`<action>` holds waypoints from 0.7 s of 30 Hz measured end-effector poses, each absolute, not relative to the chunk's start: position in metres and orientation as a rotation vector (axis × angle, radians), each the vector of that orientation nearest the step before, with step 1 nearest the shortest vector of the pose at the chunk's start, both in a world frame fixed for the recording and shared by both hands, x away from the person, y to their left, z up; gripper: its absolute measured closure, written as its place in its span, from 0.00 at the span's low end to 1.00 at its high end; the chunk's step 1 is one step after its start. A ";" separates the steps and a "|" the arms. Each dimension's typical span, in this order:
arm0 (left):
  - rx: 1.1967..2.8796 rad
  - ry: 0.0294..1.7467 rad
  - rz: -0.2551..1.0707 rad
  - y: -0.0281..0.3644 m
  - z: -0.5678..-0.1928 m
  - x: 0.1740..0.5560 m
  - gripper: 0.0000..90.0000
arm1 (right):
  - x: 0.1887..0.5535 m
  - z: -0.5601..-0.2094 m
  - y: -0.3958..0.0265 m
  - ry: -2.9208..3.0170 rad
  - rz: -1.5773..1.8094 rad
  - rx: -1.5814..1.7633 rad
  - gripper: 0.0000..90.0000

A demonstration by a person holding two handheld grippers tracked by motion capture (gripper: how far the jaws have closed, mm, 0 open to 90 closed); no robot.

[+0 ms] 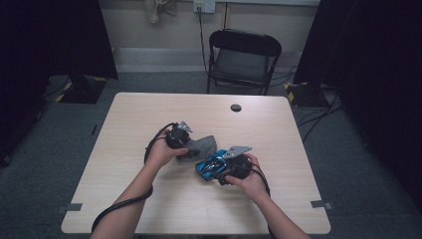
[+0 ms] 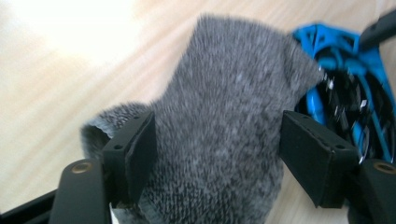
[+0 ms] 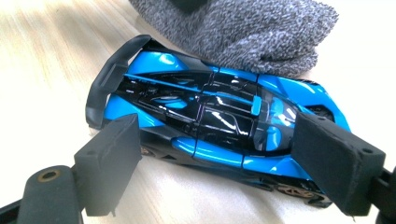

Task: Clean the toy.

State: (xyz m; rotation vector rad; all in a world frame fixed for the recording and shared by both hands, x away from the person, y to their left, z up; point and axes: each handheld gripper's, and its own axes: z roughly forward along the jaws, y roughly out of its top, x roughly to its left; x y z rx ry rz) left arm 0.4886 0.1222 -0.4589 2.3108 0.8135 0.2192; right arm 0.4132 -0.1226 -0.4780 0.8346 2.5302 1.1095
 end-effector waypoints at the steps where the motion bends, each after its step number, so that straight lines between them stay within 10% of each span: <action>1: 2.324 0.814 0.213 0.123 -0.462 0.489 0.31 | 0.414 -0.477 -0.122 2.530 1.109 0.838 0.17; 10: 2.346 0.809 0.172 0.115 -0.468 0.488 0.72 | 0.416 -0.479 -0.122 2.533 1.108 0.848 0.15; 21: 2.293 0.863 0.204 0.086 -0.470 0.490 0.80 | 0.414 -0.480 -0.123 2.535 1.097 0.832 0.16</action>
